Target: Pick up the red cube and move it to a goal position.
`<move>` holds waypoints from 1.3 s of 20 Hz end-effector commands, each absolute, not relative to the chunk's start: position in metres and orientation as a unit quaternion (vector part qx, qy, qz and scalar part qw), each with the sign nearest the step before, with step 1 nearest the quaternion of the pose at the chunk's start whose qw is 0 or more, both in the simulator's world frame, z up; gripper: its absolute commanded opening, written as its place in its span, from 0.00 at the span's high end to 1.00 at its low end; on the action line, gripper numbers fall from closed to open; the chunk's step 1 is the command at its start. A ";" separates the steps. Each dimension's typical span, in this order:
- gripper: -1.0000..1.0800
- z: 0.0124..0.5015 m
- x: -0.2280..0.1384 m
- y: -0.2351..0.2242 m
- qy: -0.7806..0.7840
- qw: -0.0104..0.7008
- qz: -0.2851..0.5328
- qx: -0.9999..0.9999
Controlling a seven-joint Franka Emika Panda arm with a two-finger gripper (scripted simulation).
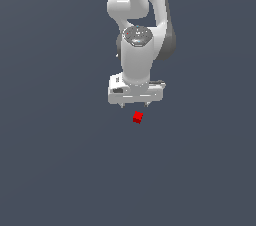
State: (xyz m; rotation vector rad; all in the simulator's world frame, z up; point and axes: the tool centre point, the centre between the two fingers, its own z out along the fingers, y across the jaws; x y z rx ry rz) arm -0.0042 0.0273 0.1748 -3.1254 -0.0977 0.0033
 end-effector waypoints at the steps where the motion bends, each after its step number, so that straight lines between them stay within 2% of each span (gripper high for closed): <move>1: 0.04 0.175 -0.004 0.027 -0.031 0.007 0.001 -0.999; 12: 0.04 0.148 -0.011 0.030 0.008 0.006 0.001 -1.000; 26: 0.04 0.054 -0.031 0.043 0.146 0.001 0.000 -0.989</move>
